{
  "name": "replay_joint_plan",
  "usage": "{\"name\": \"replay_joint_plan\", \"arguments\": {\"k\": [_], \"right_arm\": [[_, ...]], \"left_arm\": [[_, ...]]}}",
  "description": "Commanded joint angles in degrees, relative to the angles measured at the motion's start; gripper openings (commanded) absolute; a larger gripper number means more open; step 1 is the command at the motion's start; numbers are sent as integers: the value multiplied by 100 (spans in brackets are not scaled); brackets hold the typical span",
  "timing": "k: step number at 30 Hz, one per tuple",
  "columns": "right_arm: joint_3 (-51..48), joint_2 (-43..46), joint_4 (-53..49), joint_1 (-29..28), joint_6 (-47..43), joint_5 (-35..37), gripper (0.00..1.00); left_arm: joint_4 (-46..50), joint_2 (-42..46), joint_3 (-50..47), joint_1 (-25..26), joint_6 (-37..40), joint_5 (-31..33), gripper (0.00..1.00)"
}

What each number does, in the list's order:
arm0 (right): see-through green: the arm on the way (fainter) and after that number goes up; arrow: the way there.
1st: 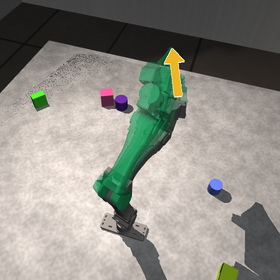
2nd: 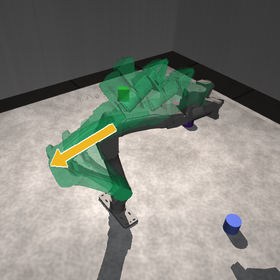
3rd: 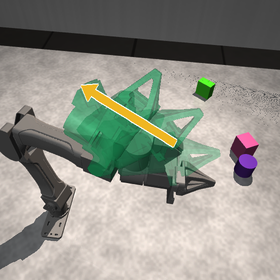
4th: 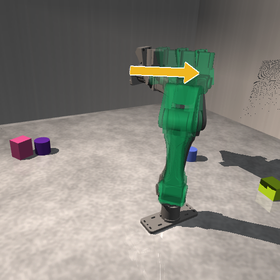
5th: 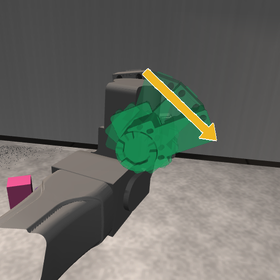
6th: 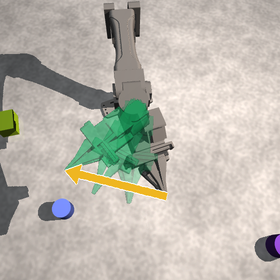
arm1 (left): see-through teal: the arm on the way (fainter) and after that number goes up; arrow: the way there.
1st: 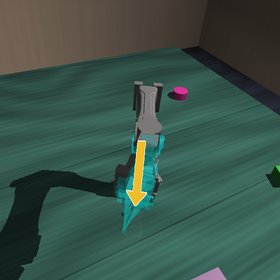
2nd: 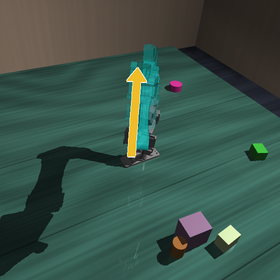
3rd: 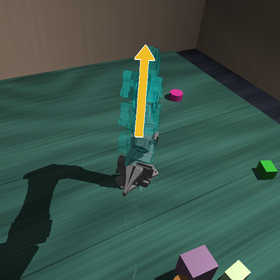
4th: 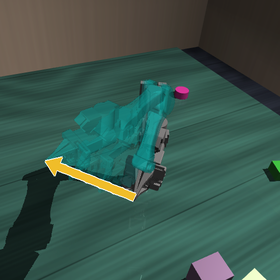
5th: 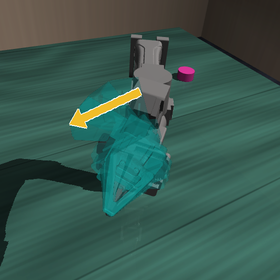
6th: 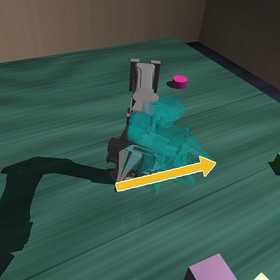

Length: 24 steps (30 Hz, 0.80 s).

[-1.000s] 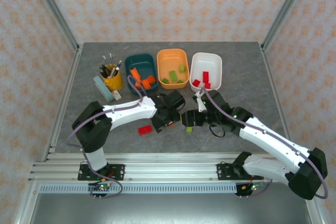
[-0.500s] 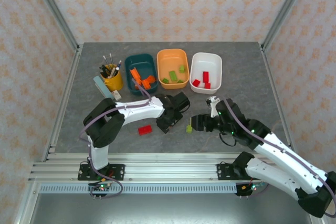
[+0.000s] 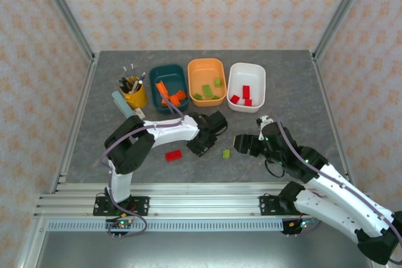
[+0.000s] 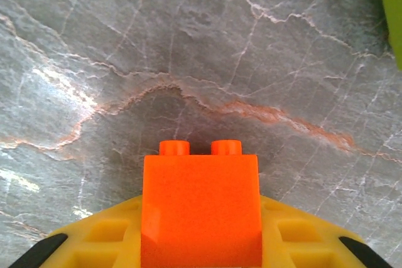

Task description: Sort the legos into containers by color

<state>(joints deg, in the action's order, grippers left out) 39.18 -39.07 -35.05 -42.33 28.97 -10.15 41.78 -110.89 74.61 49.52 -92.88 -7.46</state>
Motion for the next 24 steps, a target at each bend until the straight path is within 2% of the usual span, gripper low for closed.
{"name": "replay_joint_plan", "arguments": {"k": [1, 5, 8, 14, 17, 20, 24], "right_arm": [[-34, -30, 123, 14, 119, 165, 74], [91, -145, 248, 31, 72, 27, 74], [202, -376, 629, 95, 166, -410, 75], [487, -1295, 2251, 321, 1030, -1479, 75], [840, -1916, 2821, 365, 1210, -1694, 75], [1401, -2638, 2942, 377, 1102, -1827, 74], [1963, -3358, 3120, 375, 976, -1354, 74]], "left_arm": [[308, 16, 167, -39, 282, 511, 28], [760, 348, 537, -65, 773, 825, 27], [1155, 626, 872, -194, 1290, 1098, 27], [1424, 863, 1502, -992, 2568, 1250, 27], [1538, 665, 2046, -1483, 3292, 1266, 27], [1499, 314, 2522, -1979, 3848, 1153, 26], [1483, -503, 3371, -2515, 4425, 899, 25]]}}
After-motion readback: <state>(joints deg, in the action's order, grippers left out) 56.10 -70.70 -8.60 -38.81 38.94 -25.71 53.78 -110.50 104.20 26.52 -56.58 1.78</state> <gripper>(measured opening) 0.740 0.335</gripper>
